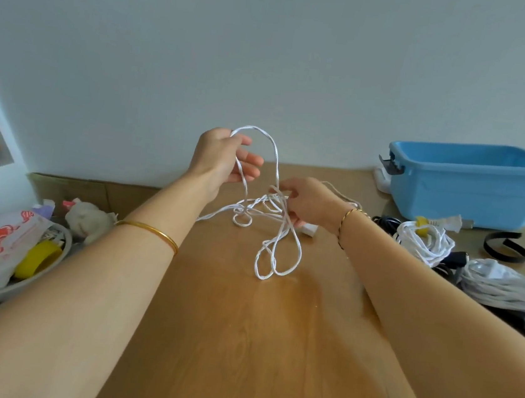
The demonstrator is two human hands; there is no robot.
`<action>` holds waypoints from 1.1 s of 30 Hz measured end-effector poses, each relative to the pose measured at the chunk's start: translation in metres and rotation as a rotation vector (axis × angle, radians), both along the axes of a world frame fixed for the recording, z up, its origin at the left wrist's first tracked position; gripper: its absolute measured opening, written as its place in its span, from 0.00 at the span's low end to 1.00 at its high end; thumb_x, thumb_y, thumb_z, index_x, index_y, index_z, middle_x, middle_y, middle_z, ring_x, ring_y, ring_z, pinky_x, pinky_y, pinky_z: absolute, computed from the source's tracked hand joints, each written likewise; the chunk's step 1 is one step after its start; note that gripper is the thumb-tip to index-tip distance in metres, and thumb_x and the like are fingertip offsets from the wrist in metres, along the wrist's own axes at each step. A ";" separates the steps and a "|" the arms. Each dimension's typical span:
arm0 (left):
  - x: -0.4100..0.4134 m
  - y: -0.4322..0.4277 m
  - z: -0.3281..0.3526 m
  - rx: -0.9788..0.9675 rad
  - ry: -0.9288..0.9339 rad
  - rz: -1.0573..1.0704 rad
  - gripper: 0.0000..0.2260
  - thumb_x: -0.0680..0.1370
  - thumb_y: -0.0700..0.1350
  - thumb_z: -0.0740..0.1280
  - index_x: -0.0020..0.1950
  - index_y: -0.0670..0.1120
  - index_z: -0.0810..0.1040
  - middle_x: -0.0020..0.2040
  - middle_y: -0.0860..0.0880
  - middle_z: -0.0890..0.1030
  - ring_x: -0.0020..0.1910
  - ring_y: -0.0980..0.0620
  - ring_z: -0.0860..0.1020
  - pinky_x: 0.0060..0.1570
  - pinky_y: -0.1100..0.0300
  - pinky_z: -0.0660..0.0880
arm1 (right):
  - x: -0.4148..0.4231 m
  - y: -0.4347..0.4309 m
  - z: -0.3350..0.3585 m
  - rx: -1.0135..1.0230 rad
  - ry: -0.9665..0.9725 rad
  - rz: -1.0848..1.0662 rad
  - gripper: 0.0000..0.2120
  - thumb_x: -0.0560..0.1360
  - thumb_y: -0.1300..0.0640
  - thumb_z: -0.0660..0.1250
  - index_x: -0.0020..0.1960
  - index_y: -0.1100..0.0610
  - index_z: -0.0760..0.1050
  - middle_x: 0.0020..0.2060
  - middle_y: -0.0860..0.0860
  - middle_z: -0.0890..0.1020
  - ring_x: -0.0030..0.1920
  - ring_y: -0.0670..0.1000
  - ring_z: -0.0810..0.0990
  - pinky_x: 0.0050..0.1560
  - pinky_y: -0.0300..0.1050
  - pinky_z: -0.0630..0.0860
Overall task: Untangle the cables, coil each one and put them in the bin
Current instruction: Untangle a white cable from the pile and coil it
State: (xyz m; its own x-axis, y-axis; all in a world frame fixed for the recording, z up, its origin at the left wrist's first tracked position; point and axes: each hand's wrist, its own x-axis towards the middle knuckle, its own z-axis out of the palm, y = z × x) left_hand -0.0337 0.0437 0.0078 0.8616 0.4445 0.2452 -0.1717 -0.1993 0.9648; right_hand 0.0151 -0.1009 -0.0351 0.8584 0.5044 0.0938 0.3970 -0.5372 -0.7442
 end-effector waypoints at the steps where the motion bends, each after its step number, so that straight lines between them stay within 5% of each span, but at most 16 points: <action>1: -0.001 0.000 0.001 -0.004 -0.014 -0.018 0.09 0.81 0.37 0.54 0.53 0.41 0.74 0.29 0.47 0.81 0.23 0.51 0.77 0.30 0.60 0.78 | 0.000 0.001 -0.004 0.084 0.129 -0.006 0.17 0.77 0.67 0.55 0.57 0.52 0.76 0.39 0.57 0.80 0.38 0.54 0.79 0.45 0.48 0.80; 4: -0.006 0.004 0.004 -0.012 -0.016 -0.165 0.10 0.83 0.40 0.55 0.51 0.42 0.76 0.31 0.48 0.82 0.27 0.51 0.79 0.33 0.58 0.79 | 0.000 0.006 -0.011 0.430 0.536 -0.059 0.09 0.79 0.57 0.56 0.51 0.55 0.75 0.41 0.54 0.83 0.40 0.55 0.81 0.44 0.52 0.78; 7: -0.009 0.005 0.004 -0.023 0.053 -0.435 0.11 0.83 0.41 0.55 0.49 0.43 0.77 0.32 0.47 0.80 0.30 0.50 0.78 0.35 0.58 0.78 | 0.006 0.009 -0.010 0.670 0.755 -0.061 0.14 0.79 0.52 0.54 0.45 0.58 0.74 0.43 0.54 0.82 0.41 0.57 0.81 0.41 0.48 0.74; 10: -0.010 0.008 -0.005 0.065 0.233 -0.582 0.14 0.80 0.38 0.51 0.39 0.41 0.73 0.24 0.50 0.70 0.23 0.54 0.66 0.34 0.58 0.69 | 0.014 0.005 0.001 0.768 0.643 -0.170 0.12 0.79 0.55 0.61 0.40 0.60 0.76 0.38 0.55 0.83 0.37 0.53 0.81 0.43 0.48 0.76; 13: -0.011 0.013 -0.024 0.282 0.468 -0.637 0.15 0.76 0.36 0.50 0.33 0.41 0.70 0.21 0.51 0.63 0.21 0.54 0.58 0.31 0.58 0.62 | 0.022 -0.006 0.018 0.770 0.475 -0.174 0.03 0.77 0.66 0.64 0.47 0.61 0.75 0.32 0.54 0.84 0.32 0.49 0.82 0.42 0.46 0.78; 18: -0.012 0.000 -0.035 0.662 0.848 -0.689 0.11 0.77 0.35 0.57 0.40 0.42 0.77 0.29 0.50 0.70 0.25 0.55 0.66 0.28 0.65 0.66 | 0.019 -0.012 0.039 0.573 0.304 -0.039 0.12 0.76 0.69 0.63 0.57 0.62 0.66 0.42 0.60 0.83 0.35 0.50 0.81 0.36 0.42 0.76; 21: -0.003 0.002 -0.030 0.444 0.742 -0.601 0.13 0.77 0.32 0.56 0.47 0.42 0.79 0.39 0.47 0.77 0.38 0.52 0.76 0.36 0.65 0.74 | 0.020 -0.012 0.044 0.402 0.007 -0.050 0.06 0.77 0.69 0.60 0.47 0.60 0.72 0.38 0.54 0.82 0.25 0.42 0.79 0.28 0.33 0.70; 23: 0.005 0.007 -0.024 0.286 0.532 -0.398 0.14 0.77 0.30 0.54 0.42 0.41 0.77 0.38 0.44 0.76 0.35 0.51 0.76 0.38 0.57 0.77 | 0.020 -0.014 0.045 0.428 -0.126 -0.019 0.08 0.76 0.71 0.59 0.46 0.62 0.74 0.35 0.53 0.80 0.23 0.38 0.76 0.26 0.28 0.68; 26: 0.012 0.011 -0.015 0.343 0.198 -0.053 0.10 0.78 0.33 0.59 0.55 0.42 0.76 0.41 0.45 0.77 0.39 0.50 0.77 0.44 0.53 0.79 | 0.018 -0.018 0.045 0.468 -0.258 0.031 0.10 0.76 0.72 0.59 0.50 0.66 0.77 0.35 0.52 0.79 0.27 0.36 0.76 0.32 0.28 0.73; 29: 0.013 0.004 -0.015 0.243 0.100 -0.279 0.14 0.77 0.38 0.67 0.63 0.47 0.74 0.50 0.47 0.79 0.48 0.51 0.80 0.53 0.56 0.79 | 0.013 -0.016 0.043 0.495 -0.328 0.069 0.10 0.76 0.70 0.60 0.49 0.62 0.79 0.35 0.51 0.80 0.31 0.36 0.77 0.37 0.32 0.75; 33: 0.020 -0.008 -0.025 0.281 0.082 -0.322 0.05 0.78 0.40 0.67 0.53 0.46 0.79 0.50 0.43 0.82 0.46 0.47 0.80 0.58 0.48 0.76 | 0.005 -0.010 0.041 0.623 -0.293 0.073 0.10 0.77 0.69 0.60 0.47 0.60 0.79 0.35 0.53 0.79 0.30 0.37 0.75 0.36 0.32 0.73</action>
State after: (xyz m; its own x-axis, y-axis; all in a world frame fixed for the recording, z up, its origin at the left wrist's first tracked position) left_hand -0.0137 0.0357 -0.0168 0.9671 0.0758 0.2430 -0.1929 -0.4048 0.8938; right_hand 0.0202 -0.1106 0.0055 0.7196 0.3367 0.6073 0.6474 -0.0087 -0.7621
